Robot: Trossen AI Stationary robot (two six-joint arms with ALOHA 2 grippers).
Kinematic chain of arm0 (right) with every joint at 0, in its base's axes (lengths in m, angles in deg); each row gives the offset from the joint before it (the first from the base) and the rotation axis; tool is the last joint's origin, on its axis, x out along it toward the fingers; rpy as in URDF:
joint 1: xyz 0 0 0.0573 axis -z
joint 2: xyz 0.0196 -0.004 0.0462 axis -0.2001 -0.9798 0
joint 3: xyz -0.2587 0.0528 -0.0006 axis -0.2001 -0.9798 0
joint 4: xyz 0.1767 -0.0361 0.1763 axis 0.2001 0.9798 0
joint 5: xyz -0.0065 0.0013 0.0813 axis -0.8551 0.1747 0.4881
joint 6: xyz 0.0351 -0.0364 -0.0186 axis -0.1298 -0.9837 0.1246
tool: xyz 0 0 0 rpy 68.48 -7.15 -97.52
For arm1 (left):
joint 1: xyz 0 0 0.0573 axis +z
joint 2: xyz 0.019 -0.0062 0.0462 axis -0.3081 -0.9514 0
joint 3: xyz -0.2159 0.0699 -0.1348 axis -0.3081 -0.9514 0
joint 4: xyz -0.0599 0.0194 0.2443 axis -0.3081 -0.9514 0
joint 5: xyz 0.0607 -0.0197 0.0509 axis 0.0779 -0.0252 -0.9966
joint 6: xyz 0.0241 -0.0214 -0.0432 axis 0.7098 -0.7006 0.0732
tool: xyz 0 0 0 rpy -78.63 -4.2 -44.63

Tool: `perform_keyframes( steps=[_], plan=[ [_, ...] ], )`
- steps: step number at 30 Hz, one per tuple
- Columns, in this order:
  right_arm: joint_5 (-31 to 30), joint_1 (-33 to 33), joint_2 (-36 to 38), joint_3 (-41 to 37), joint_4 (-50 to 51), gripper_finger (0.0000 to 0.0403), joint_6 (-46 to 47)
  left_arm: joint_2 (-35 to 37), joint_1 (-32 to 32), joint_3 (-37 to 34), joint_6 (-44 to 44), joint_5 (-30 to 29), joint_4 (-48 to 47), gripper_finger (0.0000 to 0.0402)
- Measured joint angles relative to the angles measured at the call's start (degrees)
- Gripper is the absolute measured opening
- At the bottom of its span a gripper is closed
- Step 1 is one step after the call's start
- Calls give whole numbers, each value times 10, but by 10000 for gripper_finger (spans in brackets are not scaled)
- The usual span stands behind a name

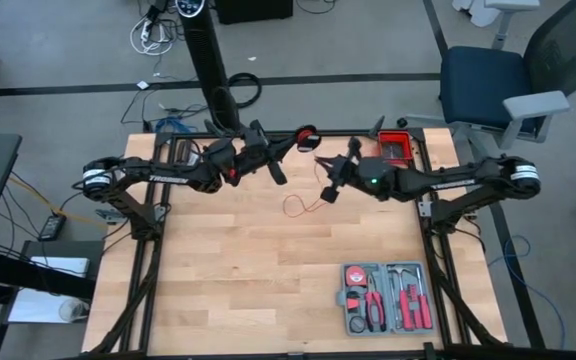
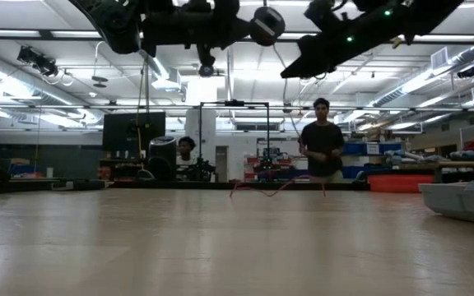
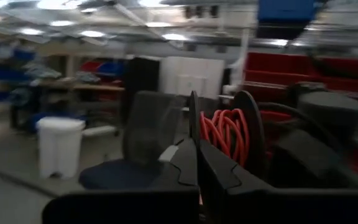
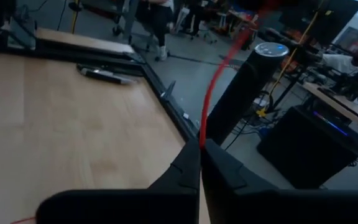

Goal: Coil cords
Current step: Coil the wire

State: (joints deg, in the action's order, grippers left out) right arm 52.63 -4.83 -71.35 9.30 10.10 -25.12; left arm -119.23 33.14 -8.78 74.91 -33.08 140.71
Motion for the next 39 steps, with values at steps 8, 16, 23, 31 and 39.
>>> perform_keyframes(
  steps=[8, 16, 23, 31, 39],
  plan=[
    [-10, -22, -106, 128, 86, 2, -14, -11, 0, 0, 11, -60, -31, 0],
    [-12, -30, -129, 218, 180, 1, -24, -11, 0, 0, 26, -60, -47, 0],
    [-4, -36, -120, 269, 232, 0, -25, -11, 2, 0, 55, -60, -80, 0],
    [-10, -36, -116, 336, 357, 0, -24, -8, 2, 0, 150, -49, -138, 0],
    [-36, -26, -77, 342, 486, 0, 31, 17, 3, 49, 222, -20, -299, 0]
  ],
)
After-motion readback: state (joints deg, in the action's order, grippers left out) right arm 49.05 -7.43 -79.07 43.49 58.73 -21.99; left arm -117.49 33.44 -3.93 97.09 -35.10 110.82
